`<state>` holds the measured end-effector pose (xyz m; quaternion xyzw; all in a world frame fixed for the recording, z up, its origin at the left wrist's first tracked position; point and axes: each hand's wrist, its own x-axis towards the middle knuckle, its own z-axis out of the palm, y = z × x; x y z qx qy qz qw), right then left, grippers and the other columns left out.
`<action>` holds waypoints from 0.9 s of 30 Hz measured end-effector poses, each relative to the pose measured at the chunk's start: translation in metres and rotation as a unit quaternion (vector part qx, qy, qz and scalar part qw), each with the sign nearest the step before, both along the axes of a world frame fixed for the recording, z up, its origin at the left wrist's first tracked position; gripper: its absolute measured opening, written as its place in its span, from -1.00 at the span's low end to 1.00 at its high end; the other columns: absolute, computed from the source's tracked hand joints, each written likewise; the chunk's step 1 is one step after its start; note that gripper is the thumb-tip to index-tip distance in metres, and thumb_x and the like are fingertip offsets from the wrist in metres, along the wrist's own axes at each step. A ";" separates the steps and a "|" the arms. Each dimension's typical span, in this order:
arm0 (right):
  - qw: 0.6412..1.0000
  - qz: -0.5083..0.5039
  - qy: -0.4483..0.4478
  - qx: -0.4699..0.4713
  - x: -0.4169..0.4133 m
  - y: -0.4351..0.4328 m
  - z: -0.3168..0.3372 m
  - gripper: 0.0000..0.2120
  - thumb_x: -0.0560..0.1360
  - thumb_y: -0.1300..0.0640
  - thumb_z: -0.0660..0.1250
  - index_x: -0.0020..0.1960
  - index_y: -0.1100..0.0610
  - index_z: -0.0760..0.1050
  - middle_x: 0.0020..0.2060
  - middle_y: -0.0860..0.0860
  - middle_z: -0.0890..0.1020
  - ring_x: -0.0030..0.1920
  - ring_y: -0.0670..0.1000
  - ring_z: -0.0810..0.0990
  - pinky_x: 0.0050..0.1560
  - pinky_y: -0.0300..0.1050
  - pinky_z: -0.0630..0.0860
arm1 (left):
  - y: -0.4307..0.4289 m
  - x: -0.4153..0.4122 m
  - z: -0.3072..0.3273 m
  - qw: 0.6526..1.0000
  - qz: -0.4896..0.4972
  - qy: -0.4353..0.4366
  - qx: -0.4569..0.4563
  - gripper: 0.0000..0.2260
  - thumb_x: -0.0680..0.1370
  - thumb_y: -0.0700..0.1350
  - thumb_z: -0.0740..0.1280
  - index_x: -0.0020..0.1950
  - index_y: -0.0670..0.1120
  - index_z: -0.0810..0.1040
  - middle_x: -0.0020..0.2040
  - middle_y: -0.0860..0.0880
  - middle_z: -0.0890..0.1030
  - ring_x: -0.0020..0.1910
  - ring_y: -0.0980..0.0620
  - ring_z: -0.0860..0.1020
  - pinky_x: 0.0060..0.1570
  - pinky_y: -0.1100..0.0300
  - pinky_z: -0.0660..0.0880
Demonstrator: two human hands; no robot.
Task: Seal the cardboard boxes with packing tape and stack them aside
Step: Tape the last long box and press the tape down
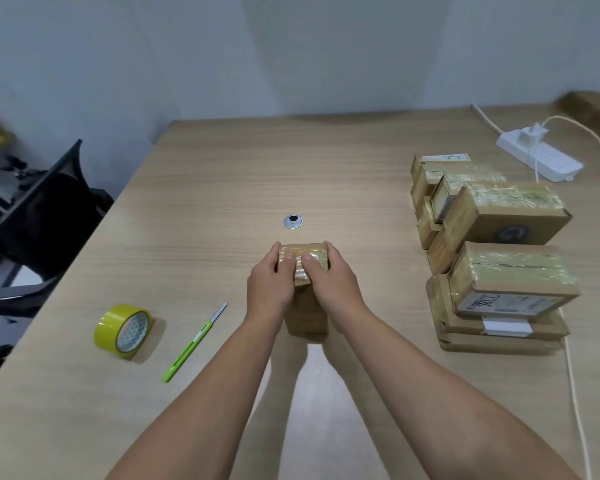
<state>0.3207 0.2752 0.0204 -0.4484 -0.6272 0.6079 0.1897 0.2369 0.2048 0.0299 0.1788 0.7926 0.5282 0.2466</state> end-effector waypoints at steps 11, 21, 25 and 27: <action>0.994 -0.007 0.049 -0.096 -0.006 0.018 -0.013 -0.28 0.43 -0.35 0.19 0.50 -0.02 0.40 0.43 -0.06 0.49 0.43 0.00 0.45 0.48 0.12 0.35 | 0.006 -0.022 0.006 0.977 0.066 -0.191 0.071 -0.67 0.53 -0.23 0.31 0.29 -0.14 0.61 0.18 -0.06 0.67 0.12 -0.01 0.64 0.25 0.02 0.54; 0.999 0.018 0.006 -0.043 -0.014 0.011 -0.017 -0.18 0.29 -0.40 0.26 0.48 -0.10 0.35 0.30 -0.08 0.59 0.30 0.01 0.56 0.34 0.12 0.49 | 0.002 -0.013 0.002 0.995 0.007 -0.087 0.042 -0.63 0.60 -0.07 0.38 0.41 -0.05 0.53 0.16 0.17 0.60 0.21 0.08 0.57 0.34 0.03 0.48; 0.998 0.017 0.018 -0.051 -0.017 0.015 -0.026 -0.15 0.29 -0.40 0.18 0.52 -0.10 0.31 0.39 -0.07 0.52 0.38 0.00 0.50 0.41 0.13 0.43 | 0.003 -0.019 -0.002 0.990 0.029 -0.128 0.050 -0.63 0.62 -0.13 0.33 0.45 -0.09 0.49 0.17 0.04 0.63 0.15 0.04 0.62 0.30 0.00 0.51; 0.998 0.015 0.021 -0.057 -0.016 0.017 -0.027 -0.12 0.27 -0.40 0.16 0.55 -0.10 0.28 0.40 -0.07 0.51 0.39 -0.01 0.49 0.42 0.11 0.41 | 0.005 -0.021 -0.002 0.985 0.040 -0.155 0.063 -0.65 0.62 -0.18 0.31 0.42 -0.12 0.51 0.16 0.01 0.64 0.12 0.02 0.64 0.27 0.01 0.54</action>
